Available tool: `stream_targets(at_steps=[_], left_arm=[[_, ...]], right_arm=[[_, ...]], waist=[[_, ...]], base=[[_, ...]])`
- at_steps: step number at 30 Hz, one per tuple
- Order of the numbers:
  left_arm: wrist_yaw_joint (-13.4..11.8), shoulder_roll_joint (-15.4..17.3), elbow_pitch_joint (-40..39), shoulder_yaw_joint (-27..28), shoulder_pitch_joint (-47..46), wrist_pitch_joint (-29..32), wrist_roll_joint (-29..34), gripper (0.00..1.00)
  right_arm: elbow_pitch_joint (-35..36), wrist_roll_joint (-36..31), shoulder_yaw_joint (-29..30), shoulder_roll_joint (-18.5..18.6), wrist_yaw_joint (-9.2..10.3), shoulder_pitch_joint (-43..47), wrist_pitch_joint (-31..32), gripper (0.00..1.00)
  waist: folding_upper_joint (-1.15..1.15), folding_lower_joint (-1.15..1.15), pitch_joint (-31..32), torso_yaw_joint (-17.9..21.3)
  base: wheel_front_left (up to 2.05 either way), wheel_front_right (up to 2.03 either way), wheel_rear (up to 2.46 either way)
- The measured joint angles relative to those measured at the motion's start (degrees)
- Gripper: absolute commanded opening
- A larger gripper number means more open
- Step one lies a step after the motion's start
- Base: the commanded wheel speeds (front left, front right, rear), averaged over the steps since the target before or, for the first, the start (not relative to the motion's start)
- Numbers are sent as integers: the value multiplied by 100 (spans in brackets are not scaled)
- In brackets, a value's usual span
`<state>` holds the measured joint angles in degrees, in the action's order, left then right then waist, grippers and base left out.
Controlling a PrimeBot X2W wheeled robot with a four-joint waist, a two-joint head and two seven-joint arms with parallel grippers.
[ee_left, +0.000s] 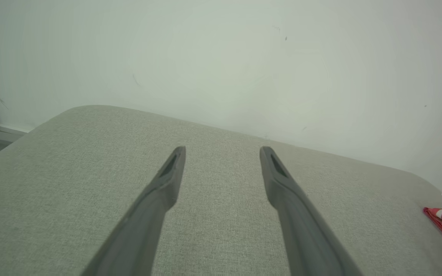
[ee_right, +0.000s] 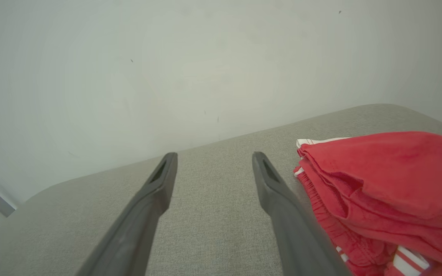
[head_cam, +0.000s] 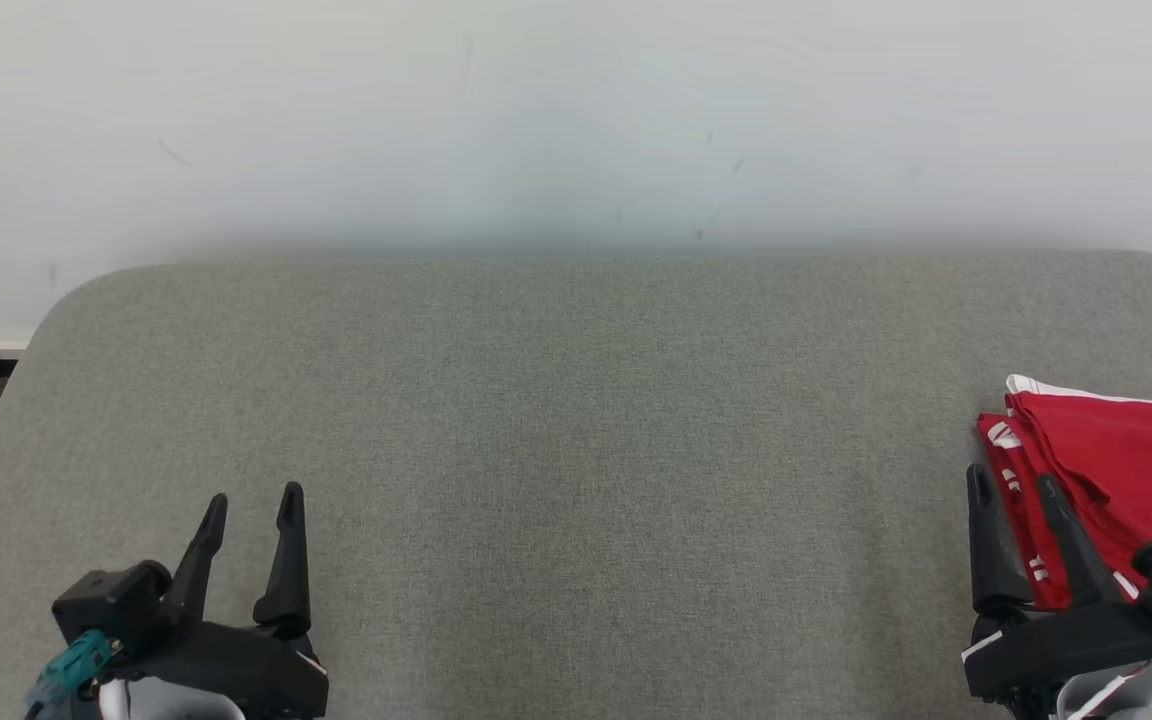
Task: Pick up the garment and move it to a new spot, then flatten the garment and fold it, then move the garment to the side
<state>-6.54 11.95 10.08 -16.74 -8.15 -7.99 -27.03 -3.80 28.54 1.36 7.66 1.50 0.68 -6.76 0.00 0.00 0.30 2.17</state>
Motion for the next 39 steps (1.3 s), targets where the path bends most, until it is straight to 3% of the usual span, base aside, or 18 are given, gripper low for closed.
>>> stream_targets(at_steps=[28,29,39], left_arm=[[-1,-8,202,-56,-2,446,-25,100],[-1,-7,205,-62,-3,447,-21,0],[55,-181,527,-26,317,501,-200,0]], right_arm=[[-528,-40,-176,5,58,-20,321,100],[-533,-40,-176,4,58,-20,321,0],[-887,122,-179,-124,44,227,378,0]], waist=[[0,0,-27,-71],[0,0,-28,-73],[0,0,-29,-82]], base=[[0,0,0],[0,0,0],[0,0,0]])
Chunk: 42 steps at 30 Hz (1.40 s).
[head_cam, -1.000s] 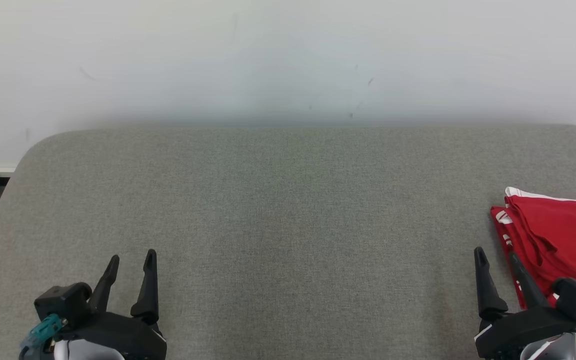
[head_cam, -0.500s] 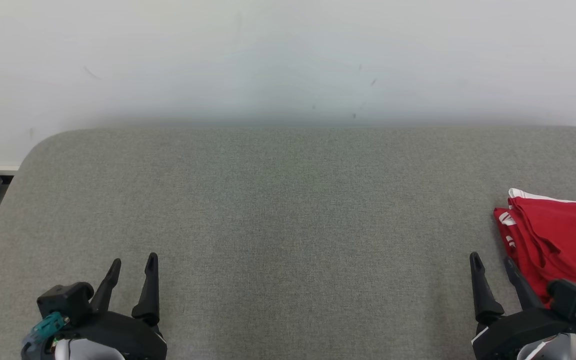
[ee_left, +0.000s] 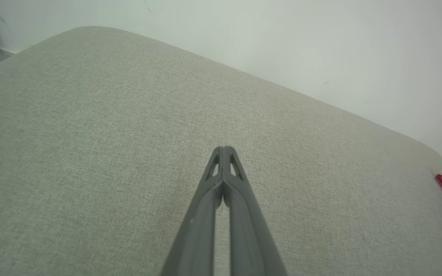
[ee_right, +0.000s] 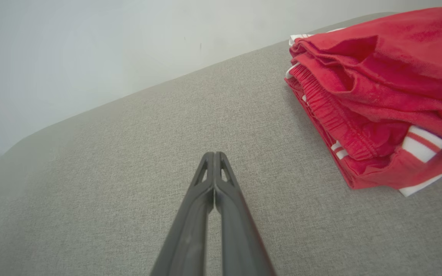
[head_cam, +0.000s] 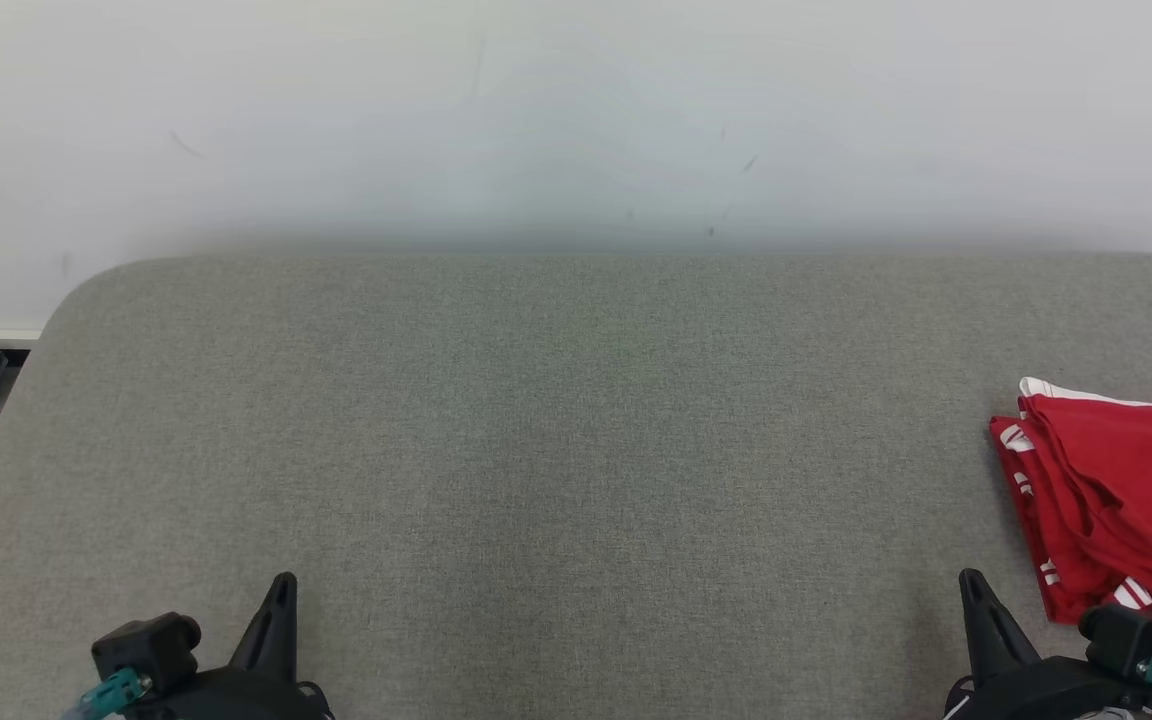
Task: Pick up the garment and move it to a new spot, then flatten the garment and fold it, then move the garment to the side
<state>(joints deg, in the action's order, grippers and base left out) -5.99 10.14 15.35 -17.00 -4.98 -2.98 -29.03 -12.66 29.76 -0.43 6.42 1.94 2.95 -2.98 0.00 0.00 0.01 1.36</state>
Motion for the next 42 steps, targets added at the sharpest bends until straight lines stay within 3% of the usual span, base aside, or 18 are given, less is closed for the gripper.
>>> stream_targets(at_steps=[42], left_arm=[[555,-347,60,999,-1,452,-2772,0]], right_arm=[[-192,2787,377,-175,-357,-298,456,0]], waist=[[0,0,-5,-60]], base=[[0,0,0]])
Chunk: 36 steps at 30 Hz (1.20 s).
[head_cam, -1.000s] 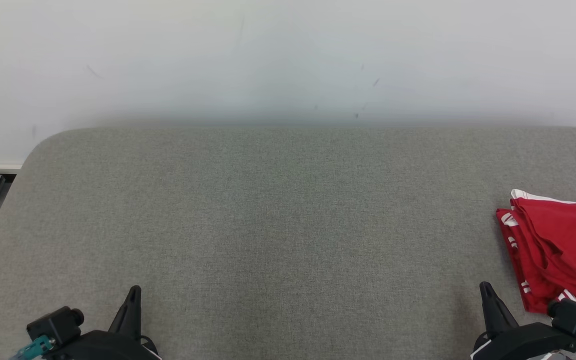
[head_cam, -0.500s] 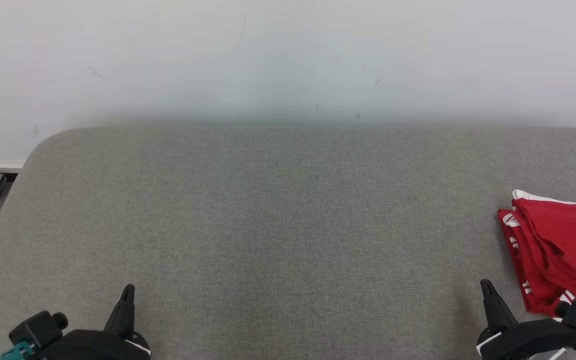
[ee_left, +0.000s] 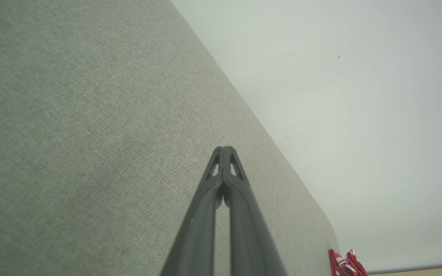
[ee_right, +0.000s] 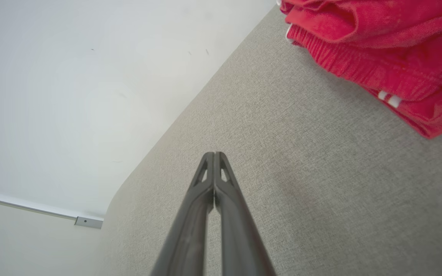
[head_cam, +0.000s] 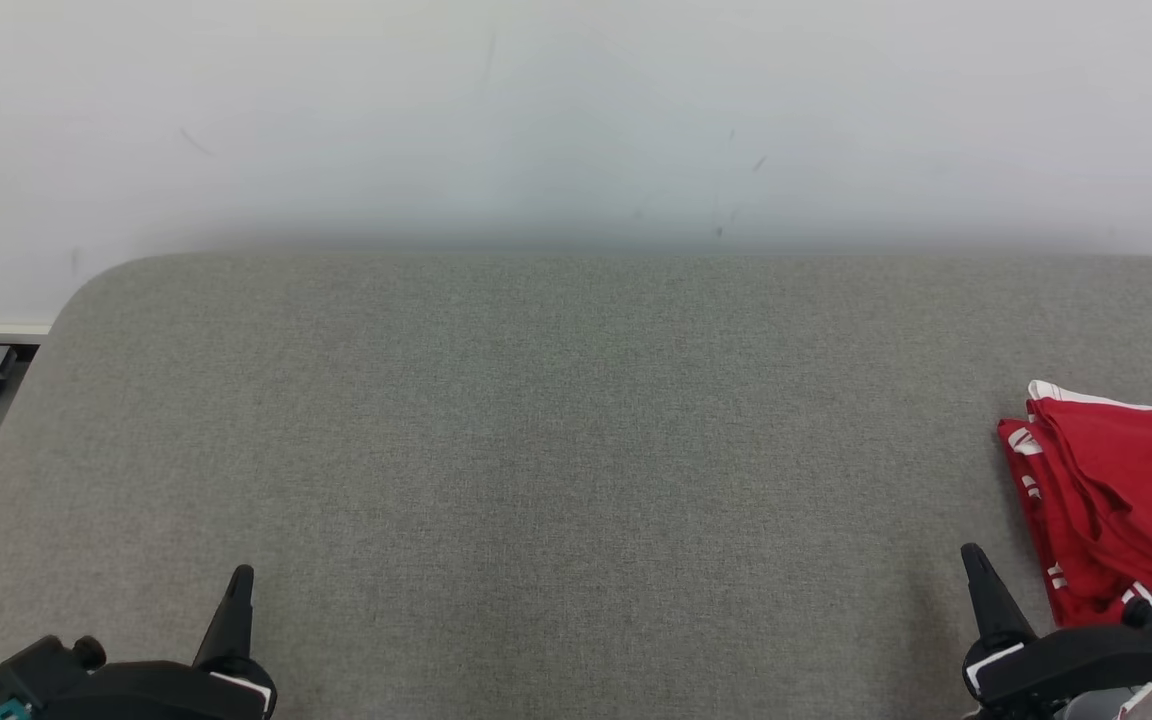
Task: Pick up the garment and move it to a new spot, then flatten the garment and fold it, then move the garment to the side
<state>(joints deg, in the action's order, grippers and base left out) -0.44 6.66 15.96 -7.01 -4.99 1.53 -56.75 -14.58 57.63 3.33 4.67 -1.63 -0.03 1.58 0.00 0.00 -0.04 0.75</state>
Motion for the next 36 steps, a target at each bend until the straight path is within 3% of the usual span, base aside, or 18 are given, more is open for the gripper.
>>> stream_targets(at_steps=[36], left_arm=[[557,-313,70,881,-3,358,-2508,0]], right_arm=[[-183,2477,312,-144,-366,-314,360,0]], waist=[[0,0,-5,-55]], base=[[0,0,0]])
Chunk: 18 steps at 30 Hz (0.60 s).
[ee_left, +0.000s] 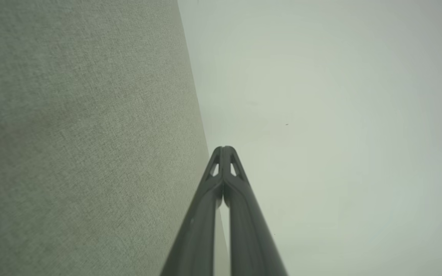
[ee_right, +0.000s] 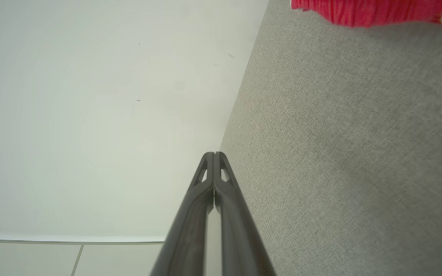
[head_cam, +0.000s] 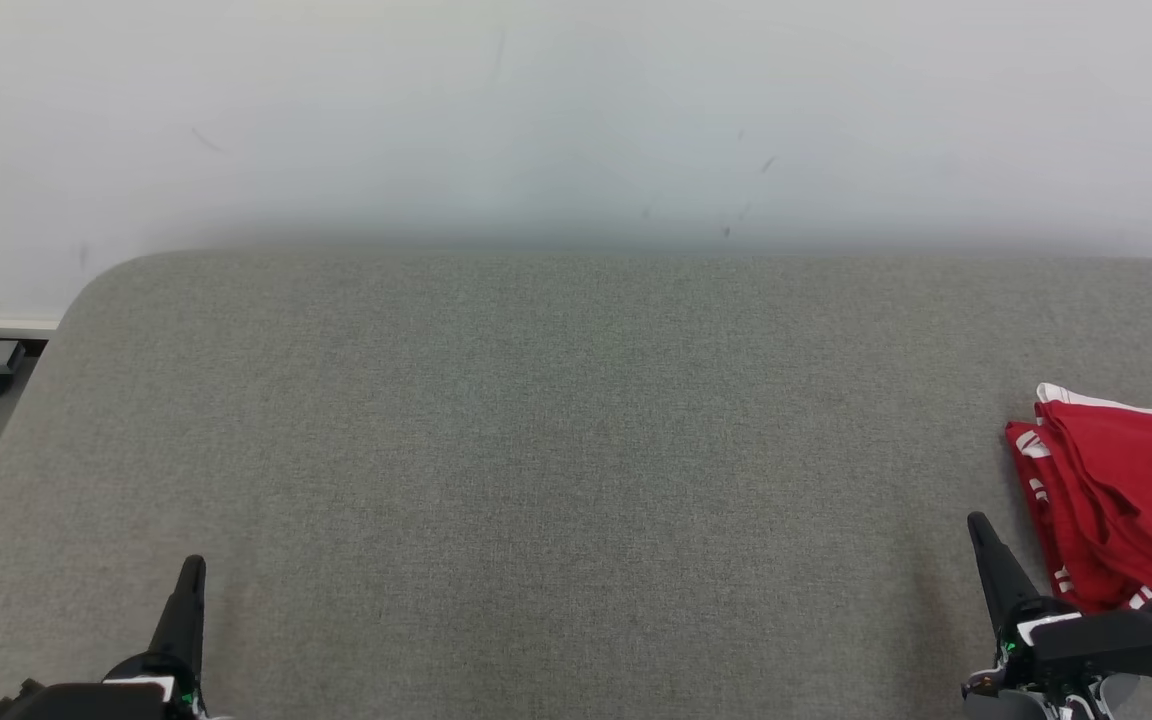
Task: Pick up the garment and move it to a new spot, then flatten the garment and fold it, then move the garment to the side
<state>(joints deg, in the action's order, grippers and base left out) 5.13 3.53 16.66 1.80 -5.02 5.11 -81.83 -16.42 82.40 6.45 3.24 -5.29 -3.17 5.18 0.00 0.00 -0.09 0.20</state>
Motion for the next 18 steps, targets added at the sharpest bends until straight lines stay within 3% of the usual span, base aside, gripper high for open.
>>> stream_targets(at_steps=[12,18], left_arm=[[159,-119,26,319,-3,124,-884,0],[196,-127,31,336,-3,125,-947,0]], right_arm=[[-45,822,110,-52,-129,-116,136,0],[-49,934,115,-57,-134,-124,137,0]], waist=[[0,0,-1,-19],[0,0,-1,-20]], base=[[0,0,0],[0,0,0]])
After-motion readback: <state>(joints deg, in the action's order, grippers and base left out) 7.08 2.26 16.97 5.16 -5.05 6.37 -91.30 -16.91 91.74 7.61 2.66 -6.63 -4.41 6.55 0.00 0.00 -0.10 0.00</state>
